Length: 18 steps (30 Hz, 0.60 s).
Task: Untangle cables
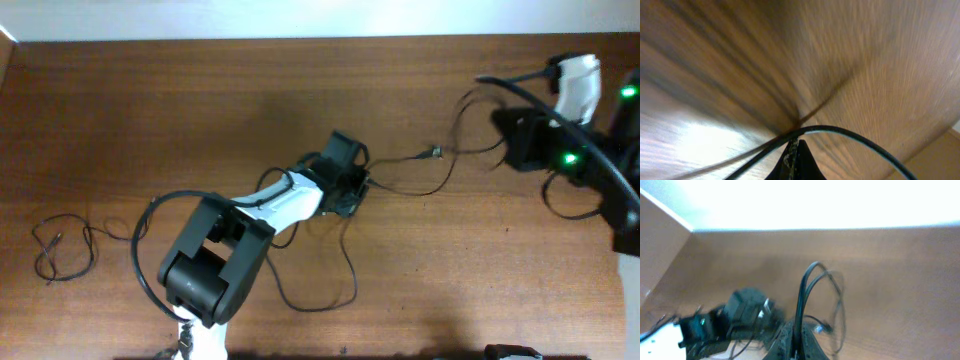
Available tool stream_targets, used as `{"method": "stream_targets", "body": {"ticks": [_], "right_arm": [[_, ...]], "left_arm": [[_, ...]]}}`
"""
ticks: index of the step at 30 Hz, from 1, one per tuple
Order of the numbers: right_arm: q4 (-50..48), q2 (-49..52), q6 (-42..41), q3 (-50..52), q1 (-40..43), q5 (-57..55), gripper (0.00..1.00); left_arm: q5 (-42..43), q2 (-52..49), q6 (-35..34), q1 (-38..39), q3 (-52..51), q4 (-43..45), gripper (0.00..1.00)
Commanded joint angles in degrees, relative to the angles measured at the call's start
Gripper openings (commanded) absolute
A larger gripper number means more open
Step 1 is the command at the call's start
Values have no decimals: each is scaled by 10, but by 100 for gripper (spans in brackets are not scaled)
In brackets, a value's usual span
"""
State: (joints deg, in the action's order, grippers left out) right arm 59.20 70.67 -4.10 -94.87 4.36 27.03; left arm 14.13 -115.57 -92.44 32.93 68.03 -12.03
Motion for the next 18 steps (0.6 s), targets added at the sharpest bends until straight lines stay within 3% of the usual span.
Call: {"method": "stream_targets", "body": {"ticks": [1,4,8,11,12,15,18], "right_arm": [[0,-9,2,-85,2,-185,4],[2,-8,-61,-102,2,-396,4],[66,31,-128,-102,2,-436,4],[133,75,-130,-102,2,-379,4],[152,85,-144,-102,2,-379,4],[206,117,-178,-101,2,-359,4],[241,141,-172,-101,2,-302,4]], "left_arm": [[-31,-6,39,-54,-4,-57,0],[-30,-6,94,-81,-4,-71,0],[-9,-6,119,-84,-4,-51,0],[134,1,344,-85,0,169,0],[132,10,375,-86,9,178,0],[108,59,507,-93,47,123,0],[-49,125,570,-92,87,-47,0]]}}
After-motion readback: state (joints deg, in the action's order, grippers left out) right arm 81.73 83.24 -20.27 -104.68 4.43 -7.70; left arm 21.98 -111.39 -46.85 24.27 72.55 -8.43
